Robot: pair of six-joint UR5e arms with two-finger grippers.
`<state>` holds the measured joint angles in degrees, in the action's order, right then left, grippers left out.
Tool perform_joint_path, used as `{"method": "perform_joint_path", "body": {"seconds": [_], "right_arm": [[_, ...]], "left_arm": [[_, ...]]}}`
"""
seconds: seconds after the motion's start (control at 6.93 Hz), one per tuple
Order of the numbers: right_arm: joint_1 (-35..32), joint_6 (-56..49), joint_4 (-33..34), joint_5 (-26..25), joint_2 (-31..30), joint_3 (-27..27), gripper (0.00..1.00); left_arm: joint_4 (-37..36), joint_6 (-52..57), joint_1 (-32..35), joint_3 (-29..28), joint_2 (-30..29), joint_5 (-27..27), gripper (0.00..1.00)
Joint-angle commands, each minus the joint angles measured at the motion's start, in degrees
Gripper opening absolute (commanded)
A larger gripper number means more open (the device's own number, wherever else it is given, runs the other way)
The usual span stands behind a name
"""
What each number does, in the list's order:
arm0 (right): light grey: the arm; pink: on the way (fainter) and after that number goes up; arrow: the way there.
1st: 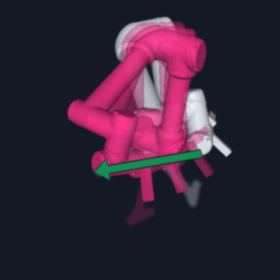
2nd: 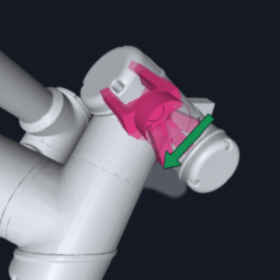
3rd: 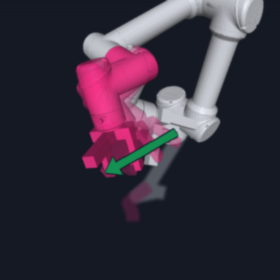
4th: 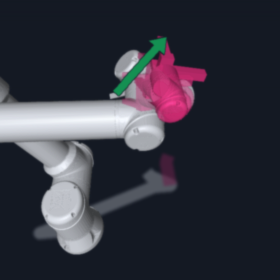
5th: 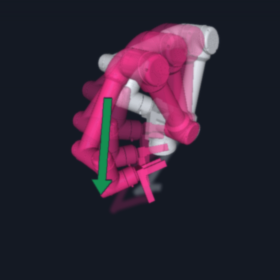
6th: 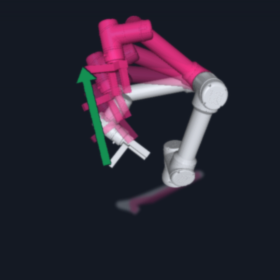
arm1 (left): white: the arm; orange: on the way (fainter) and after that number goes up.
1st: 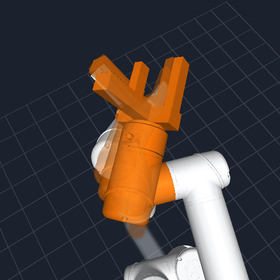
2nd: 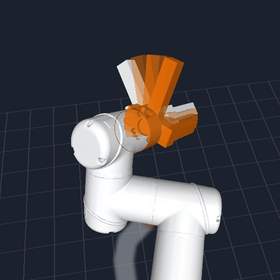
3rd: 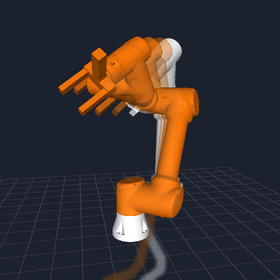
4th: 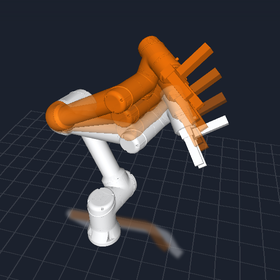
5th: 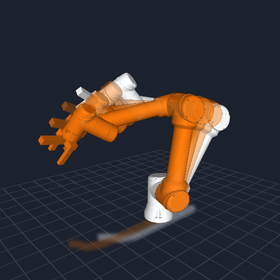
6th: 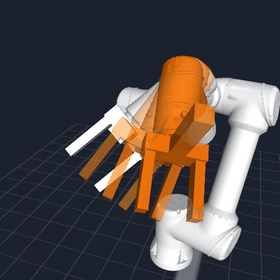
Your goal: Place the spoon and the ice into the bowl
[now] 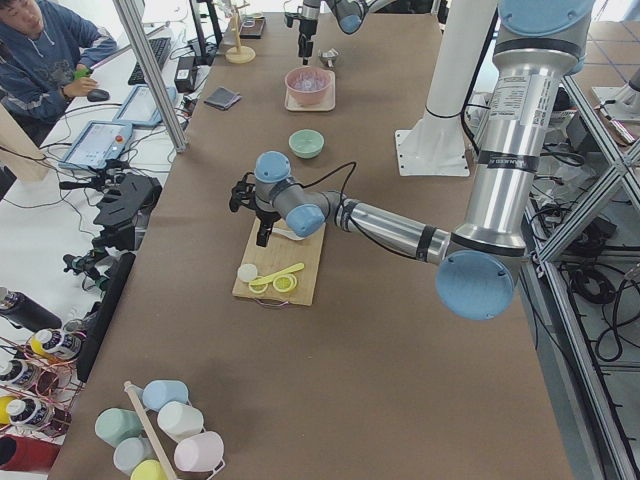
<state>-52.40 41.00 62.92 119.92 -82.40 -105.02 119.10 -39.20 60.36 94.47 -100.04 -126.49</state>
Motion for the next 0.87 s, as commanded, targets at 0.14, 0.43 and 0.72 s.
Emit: {"method": "perform_joint_path", "body": {"seconds": [0.14, 0.43, 0.72], "right_arm": [[4.84, 1.62, 0.45, -4.78, 1.53, -0.01, 0.91], [5.99, 1.98, 0.54, -6.01, 2.24, 0.34, 0.91], [6.43, 4.16, 0.54, -6.36, 2.33, 0.00, 0.91]], "left_arm": [[-0.18, -0.27, -6.19, -3.67, -4.18, 3.08, 0.88], [-0.27, -0.09, -8.93, -4.82, -4.72, 5.88, 0.80], [-0.18, 0.00, -9.55, -7.09, -6.30, 5.99, 0.63]]}}
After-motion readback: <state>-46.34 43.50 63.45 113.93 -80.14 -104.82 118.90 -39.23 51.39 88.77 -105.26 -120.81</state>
